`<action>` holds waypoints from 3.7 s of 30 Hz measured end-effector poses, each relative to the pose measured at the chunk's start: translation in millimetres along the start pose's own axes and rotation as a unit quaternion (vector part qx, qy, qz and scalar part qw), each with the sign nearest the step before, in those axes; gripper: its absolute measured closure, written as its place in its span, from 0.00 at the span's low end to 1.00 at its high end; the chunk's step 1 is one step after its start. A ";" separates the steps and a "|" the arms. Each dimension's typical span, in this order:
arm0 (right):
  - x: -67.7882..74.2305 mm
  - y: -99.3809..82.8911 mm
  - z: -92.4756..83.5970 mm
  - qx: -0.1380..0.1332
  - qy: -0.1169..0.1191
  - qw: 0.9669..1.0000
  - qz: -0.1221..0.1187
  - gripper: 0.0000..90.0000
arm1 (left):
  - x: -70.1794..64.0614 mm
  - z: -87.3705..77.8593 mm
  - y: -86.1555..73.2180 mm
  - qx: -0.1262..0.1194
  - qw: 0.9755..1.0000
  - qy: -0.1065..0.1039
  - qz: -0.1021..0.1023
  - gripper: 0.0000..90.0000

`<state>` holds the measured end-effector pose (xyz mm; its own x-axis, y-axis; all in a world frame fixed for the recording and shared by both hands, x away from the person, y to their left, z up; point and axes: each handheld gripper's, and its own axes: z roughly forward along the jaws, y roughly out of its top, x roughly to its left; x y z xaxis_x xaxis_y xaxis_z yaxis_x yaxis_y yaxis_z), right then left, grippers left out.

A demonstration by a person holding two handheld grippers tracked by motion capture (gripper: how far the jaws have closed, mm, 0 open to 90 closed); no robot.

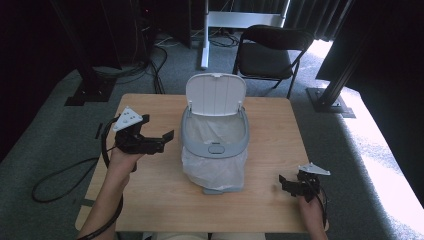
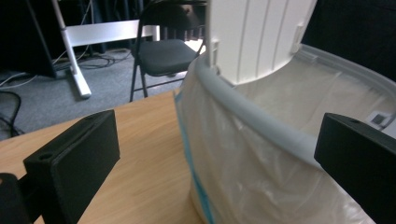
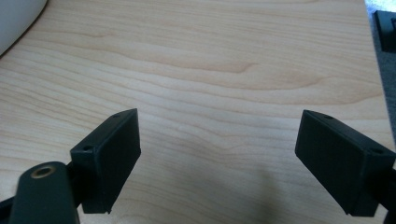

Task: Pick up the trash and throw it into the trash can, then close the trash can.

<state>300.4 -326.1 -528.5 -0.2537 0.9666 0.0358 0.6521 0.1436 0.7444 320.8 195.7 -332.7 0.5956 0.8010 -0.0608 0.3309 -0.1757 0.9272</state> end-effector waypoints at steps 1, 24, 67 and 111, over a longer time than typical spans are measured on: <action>-0.5 0.5 -0.8 -0.001 0.000 1.000 0.001 0.15 | 1.7 -1.0 -3.9 0.003 1.000 0.005 -0.002 0.00; 5.8 31.6 -14.2 -0.045 0.015 0.999 -0.002 0.15 | 24.9 -9.7 -56.7 0.040 0.997 0.057 -0.031 0.00; 59.4 240.6 -32.2 -0.134 0.114 0.983 -0.046 0.15 | 53.6 -6.2 -178.1 0.123 0.982 0.098 -0.102 0.00; 151.3 249.4 -71.1 -0.134 0.316 0.927 -0.151 0.14 | 63.2 13.0 -209.9 0.181 0.969 0.125 -0.111 0.00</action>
<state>373.9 -159.2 -290.0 -0.8190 0.5613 0.1192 0.3042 0.2485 0.9196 298.5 275.7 -536.0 0.2995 0.9478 -0.1096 0.6924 -0.1369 0.7084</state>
